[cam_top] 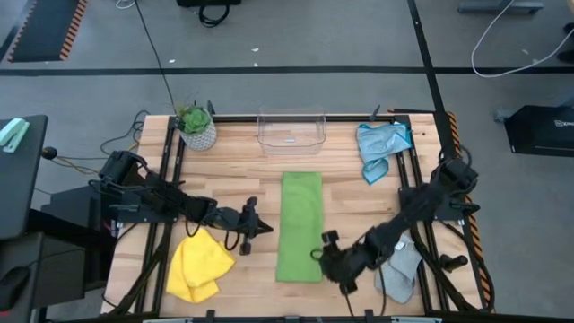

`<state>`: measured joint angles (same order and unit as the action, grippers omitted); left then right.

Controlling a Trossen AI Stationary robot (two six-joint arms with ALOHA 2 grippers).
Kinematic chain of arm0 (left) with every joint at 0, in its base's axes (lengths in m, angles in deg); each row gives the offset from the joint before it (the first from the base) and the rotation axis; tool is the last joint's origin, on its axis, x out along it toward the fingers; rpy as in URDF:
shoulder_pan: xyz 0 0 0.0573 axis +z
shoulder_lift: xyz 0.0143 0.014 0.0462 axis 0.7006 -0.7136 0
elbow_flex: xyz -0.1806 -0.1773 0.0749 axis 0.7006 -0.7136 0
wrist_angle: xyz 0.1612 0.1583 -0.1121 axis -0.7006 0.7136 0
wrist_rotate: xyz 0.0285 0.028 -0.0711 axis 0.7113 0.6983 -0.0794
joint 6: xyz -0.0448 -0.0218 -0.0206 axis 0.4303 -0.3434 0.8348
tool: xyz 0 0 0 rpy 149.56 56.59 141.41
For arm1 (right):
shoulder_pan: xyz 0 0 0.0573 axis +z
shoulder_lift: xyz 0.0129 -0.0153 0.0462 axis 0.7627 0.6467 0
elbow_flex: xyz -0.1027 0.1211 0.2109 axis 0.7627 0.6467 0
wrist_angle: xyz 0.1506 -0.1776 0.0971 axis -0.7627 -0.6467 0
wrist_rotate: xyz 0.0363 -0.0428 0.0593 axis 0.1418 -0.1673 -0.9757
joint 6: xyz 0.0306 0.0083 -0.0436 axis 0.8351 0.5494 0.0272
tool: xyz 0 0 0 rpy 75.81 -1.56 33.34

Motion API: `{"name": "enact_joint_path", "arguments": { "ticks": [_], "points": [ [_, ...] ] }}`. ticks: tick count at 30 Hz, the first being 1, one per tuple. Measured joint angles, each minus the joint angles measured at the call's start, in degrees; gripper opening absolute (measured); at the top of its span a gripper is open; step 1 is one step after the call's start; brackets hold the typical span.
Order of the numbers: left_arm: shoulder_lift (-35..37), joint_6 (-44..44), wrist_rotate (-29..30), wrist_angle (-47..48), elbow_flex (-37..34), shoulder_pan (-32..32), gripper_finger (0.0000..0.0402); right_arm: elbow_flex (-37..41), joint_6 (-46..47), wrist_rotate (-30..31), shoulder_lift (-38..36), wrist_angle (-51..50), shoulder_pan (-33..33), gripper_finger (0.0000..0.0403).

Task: Fold microfiber towels
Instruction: Fold the green microfiber cloth

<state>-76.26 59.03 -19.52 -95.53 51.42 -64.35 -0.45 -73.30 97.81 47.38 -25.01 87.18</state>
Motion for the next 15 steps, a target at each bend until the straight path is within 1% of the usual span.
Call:
{"name": "enact_joint_path", "arguments": {
  "ticks": [3,7,11,15],
  "points": [
    [0.0,-0.2,0.0,3.3,2.0,-1.0,0.0028,-3.1,-2.8,0.0,3.5,-0.3,1.6,0.0224],
    [0.0,-1.0,0.0,5.1,3.9,-2.5,0.0037,-6.1,-6.0,0.2,7.4,-0.5,2.9,0.0223],
    [0.0,-0.7,0.1,6.2,5.3,-3.7,0.0061,-7.8,-8.0,1.0,10.8,-0.5,4.0,0.0216],
    [0.0,-0.6,0.6,6.5,6.1,-4.9,0.0096,-8.2,-10.2,3.1,13.1,-0.5,5.1,0.0216]
  ]
}}
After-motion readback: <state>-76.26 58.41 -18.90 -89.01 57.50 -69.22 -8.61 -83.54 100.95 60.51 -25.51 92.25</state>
